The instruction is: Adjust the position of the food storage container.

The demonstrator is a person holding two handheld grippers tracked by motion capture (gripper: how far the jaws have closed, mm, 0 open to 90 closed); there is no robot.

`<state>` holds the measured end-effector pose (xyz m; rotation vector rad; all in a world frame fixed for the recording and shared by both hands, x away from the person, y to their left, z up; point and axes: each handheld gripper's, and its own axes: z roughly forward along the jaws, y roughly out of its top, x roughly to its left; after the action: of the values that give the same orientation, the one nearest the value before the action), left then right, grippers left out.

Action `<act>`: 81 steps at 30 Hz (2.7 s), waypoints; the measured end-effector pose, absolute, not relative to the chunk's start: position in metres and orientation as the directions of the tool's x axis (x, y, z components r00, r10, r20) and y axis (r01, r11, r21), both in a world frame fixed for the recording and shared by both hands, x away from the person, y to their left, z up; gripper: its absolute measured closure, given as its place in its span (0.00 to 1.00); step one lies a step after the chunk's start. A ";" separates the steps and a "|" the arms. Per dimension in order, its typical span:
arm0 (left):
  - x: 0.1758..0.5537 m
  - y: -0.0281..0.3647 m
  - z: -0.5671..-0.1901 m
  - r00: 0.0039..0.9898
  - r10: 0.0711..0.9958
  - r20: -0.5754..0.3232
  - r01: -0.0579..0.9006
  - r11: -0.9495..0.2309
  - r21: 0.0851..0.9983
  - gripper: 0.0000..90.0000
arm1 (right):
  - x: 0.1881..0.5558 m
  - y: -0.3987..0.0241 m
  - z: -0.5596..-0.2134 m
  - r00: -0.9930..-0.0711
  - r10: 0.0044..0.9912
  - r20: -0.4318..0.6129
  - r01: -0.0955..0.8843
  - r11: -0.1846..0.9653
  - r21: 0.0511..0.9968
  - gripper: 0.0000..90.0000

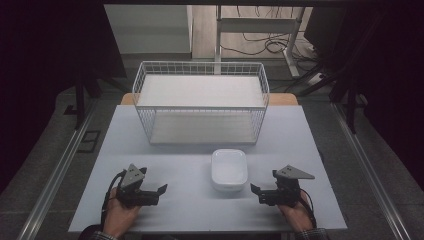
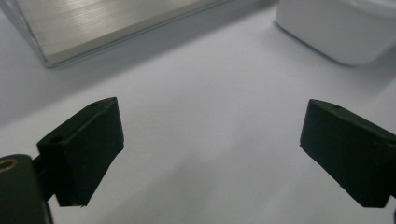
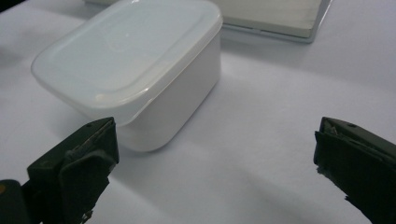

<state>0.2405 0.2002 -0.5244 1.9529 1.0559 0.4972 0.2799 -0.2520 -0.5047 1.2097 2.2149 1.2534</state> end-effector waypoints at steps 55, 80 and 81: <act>0.245 0.195 -0.533 0.622 0.778 -0.088 0.476 -0.286 0.832 0.03 | 0.343 -0.224 -0.473 -0.641 0.767 -0.004 0.519 0.438 0.734 0.99; 0.246 0.199 -0.532 0.614 0.779 -0.127 0.496 -0.256 0.830 0.04 | 0.381 -0.149 -0.481 -0.706 0.708 -0.018 0.491 0.508 0.708 0.98; 0.246 0.199 -0.532 0.615 0.778 -0.130 0.497 -0.254 0.829 0.04 | 0.381 -0.138 -0.481 -0.725 0.689 -0.021 0.478 0.524 0.705 0.98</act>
<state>0.2461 0.1992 -0.5324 1.9184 1.0144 0.3835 0.3809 -0.1377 -0.4815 0.9741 2.4703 1.0073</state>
